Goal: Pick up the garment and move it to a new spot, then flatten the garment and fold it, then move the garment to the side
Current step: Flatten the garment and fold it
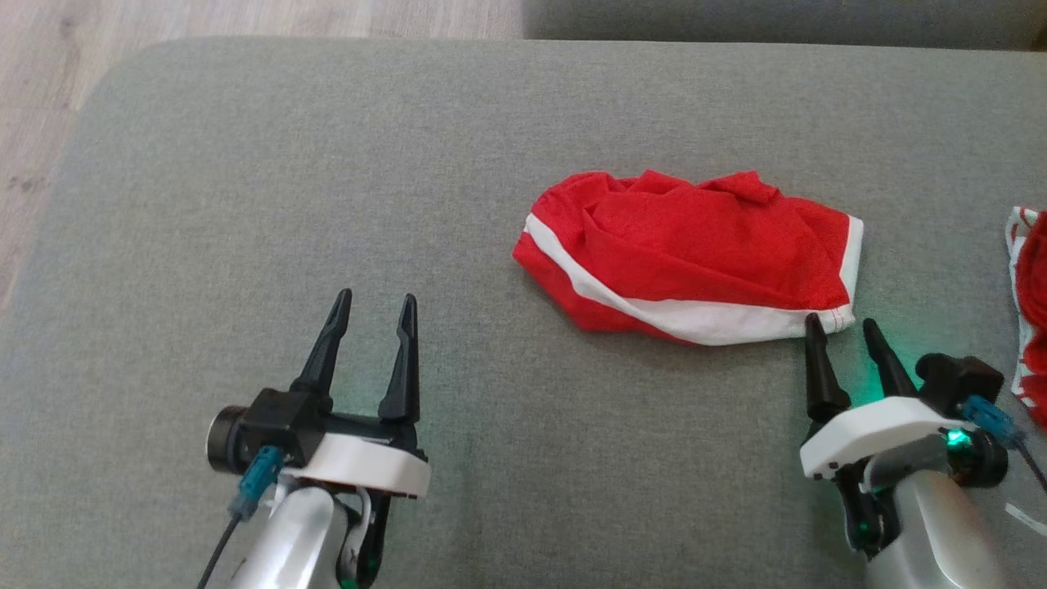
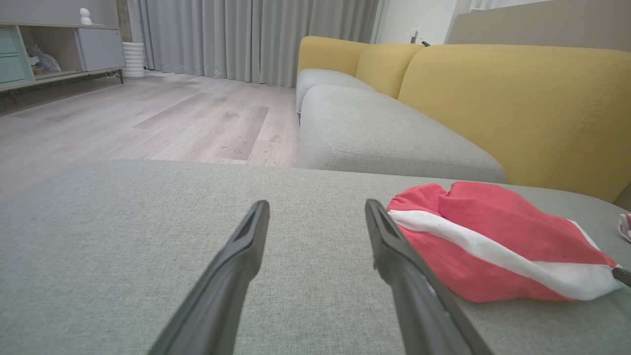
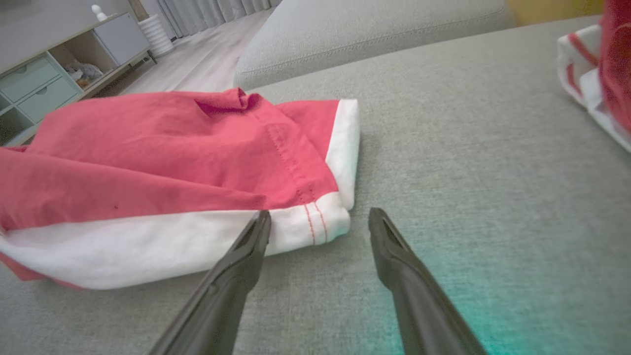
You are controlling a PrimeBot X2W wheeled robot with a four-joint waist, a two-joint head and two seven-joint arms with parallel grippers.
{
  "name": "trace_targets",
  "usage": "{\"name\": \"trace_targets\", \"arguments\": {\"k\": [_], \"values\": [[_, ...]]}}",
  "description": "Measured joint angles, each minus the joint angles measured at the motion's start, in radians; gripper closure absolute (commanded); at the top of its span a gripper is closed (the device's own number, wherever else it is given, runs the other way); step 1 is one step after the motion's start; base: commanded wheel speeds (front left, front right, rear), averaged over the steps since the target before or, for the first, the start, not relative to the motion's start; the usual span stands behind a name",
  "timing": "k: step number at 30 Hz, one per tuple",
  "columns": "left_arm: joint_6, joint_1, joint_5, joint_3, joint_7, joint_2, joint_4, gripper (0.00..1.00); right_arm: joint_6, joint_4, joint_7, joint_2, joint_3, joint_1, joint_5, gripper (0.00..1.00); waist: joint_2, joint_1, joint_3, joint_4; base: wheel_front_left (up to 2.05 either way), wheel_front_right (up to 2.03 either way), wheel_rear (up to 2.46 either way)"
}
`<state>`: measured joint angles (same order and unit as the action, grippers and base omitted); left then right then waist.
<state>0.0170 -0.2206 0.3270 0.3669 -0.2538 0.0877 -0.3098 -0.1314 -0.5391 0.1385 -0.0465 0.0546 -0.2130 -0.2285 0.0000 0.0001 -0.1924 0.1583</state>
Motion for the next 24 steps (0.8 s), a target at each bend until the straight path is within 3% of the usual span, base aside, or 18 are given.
{"name": "trace_targets", "arguments": {"k": [4, 5, 6, 7, 16, 24], "values": [[-0.010, -0.002, -0.014, -0.015, 0.000, -0.009, -0.008, 0.00, 0.000, -0.044, 0.001, 0.000, -0.013, -0.025, 0.001, 0.00, 0.0000, 0.0000, -0.007, 0.008, 0.00, 0.00, 0.00], [-0.018, -0.003, -0.019, -0.017, 0.000, -0.011, -0.010, 0.00, 0.000, -0.053, 0.002, 0.000, -0.014, -0.030, 0.001, 0.13, 0.0000, 0.0000, -0.007, 0.010, 0.00, 0.00, 0.00], [-0.018, -0.004, -0.021, -0.020, 0.000, -0.012, -0.012, 0.00, 0.000, -0.061, 0.003, 0.000, -0.016, -0.035, 0.001, 0.69, 0.0000, 0.0000, -0.007, 0.012, 0.00, 0.00, 0.00], [-0.019, -0.004, -0.023, -0.022, 0.000, -0.015, -0.014, 0.00, 0.000, -0.069, 0.009, 0.000, -0.016, -0.040, 0.000, 1.00, 0.0000, 0.0000, -0.006, 0.014, 0.00, 0.00, 0.00], [-0.028, 0.002, -0.040, -0.077, 0.000, -0.028, -0.032, 0.00, 0.000, -0.079, 0.050, 0.000, -0.009, -0.037, 0.008, 1.00, 0.0000, -0.0001, 0.033, -0.017, 0.00, 0.00, 0.00], [-0.044, 0.017, -0.056, -0.101, 0.000, -0.033, -0.034, 0.00, 0.000, 0.015, 0.036, 0.000, 0.038, 0.051, 0.033, 1.00, 0.0000, -0.0001, 0.075, -0.082, 0.00, 0.00, 0.00]]}}
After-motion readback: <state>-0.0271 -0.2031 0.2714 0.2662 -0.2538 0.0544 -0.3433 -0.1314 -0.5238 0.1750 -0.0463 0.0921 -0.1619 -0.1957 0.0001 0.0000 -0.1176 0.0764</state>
